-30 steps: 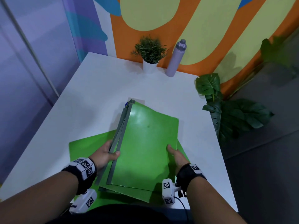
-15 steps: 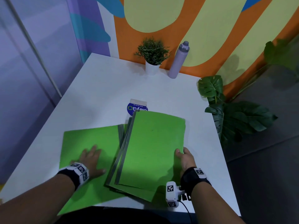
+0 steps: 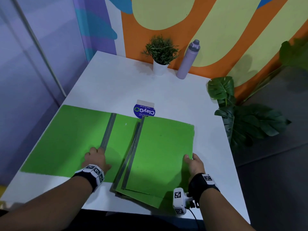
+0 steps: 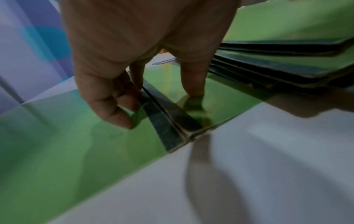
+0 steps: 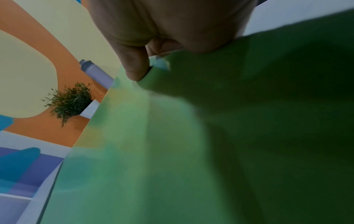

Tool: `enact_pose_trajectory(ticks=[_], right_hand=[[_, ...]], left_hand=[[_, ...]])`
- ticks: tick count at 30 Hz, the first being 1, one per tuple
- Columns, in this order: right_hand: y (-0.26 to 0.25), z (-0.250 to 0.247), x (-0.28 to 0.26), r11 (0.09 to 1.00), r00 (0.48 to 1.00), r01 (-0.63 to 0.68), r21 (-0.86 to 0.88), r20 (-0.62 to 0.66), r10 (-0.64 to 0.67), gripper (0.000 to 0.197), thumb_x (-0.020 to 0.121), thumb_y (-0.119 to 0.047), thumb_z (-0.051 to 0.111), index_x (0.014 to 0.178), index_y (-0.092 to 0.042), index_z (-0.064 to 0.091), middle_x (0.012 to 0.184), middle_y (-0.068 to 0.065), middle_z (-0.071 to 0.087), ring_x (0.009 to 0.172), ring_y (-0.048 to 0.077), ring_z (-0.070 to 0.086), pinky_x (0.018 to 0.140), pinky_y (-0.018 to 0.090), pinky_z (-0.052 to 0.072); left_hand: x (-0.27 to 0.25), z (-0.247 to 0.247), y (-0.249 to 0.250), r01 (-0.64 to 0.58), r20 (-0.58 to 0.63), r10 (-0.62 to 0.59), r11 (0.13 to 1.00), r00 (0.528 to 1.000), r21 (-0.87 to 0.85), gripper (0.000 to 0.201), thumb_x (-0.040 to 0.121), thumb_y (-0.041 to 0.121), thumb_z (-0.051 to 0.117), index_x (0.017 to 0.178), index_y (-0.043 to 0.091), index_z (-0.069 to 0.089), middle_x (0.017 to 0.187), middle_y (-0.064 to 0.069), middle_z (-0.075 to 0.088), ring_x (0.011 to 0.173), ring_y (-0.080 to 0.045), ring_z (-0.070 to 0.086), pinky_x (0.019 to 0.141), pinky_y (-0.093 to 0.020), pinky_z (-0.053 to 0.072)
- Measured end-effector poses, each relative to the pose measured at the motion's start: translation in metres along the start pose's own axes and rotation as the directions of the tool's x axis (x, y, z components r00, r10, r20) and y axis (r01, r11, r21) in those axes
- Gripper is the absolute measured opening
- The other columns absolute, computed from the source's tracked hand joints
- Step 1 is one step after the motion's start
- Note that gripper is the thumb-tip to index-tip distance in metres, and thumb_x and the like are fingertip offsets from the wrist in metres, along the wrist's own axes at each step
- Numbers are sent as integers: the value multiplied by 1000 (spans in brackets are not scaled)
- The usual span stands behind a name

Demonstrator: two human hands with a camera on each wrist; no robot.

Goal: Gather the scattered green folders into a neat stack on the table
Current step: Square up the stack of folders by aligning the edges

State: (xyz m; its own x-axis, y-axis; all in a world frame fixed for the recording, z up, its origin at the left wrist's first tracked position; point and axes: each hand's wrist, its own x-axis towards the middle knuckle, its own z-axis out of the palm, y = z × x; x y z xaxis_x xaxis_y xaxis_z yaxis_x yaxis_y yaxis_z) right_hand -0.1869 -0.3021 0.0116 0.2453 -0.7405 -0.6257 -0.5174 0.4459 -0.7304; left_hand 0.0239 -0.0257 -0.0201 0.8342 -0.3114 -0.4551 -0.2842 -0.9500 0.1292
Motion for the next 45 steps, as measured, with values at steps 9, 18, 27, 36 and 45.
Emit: enact_pose_trajectory(ticks=[9,18,27,36,45], right_hand=[[18,-16,5,991,995,-102,91,16,101,58,91,-18,56,143,-27,32,154,10,30,138,39,27,110,60,20],[18,-31,12,997,996,-66,49,-58,69,56,95,-19,51,146,-22,29,155,9,26,139,38,25,111,55,22],[26,-25,4,992,992,-124,21,8,124,56,92,-27,47,144,-31,27,156,8,24,138,41,26,108,62,24],[29,17,10,977,958,-207,54,212,191,95,62,-81,51,142,-33,33,152,10,33,133,37,37,106,59,30],[-9,39,-38,982,963,190,-20,199,-182,28,94,-9,46,115,-28,46,109,9,60,97,30,58,89,49,49]], left_hand=[[8,-13,-11,160,206,-124,973,971,-167,31,79,18,72,103,-1,62,91,-12,69,81,-25,66,66,-29,54],[-3,-78,25,-22,-227,-50,953,973,-302,13,86,-2,52,96,-7,58,91,-21,63,76,-32,56,61,-37,47],[-44,-159,41,-275,-611,-23,879,791,-390,19,93,5,38,112,5,40,77,-15,52,67,-35,48,64,-41,36],[-26,-83,35,-117,-169,21,805,985,-582,41,94,2,38,133,11,47,115,-25,61,83,-32,54,68,-33,41],[-24,-32,19,-29,163,129,860,978,-509,49,85,10,62,133,14,47,134,-17,53,116,-34,54,90,-32,45]])
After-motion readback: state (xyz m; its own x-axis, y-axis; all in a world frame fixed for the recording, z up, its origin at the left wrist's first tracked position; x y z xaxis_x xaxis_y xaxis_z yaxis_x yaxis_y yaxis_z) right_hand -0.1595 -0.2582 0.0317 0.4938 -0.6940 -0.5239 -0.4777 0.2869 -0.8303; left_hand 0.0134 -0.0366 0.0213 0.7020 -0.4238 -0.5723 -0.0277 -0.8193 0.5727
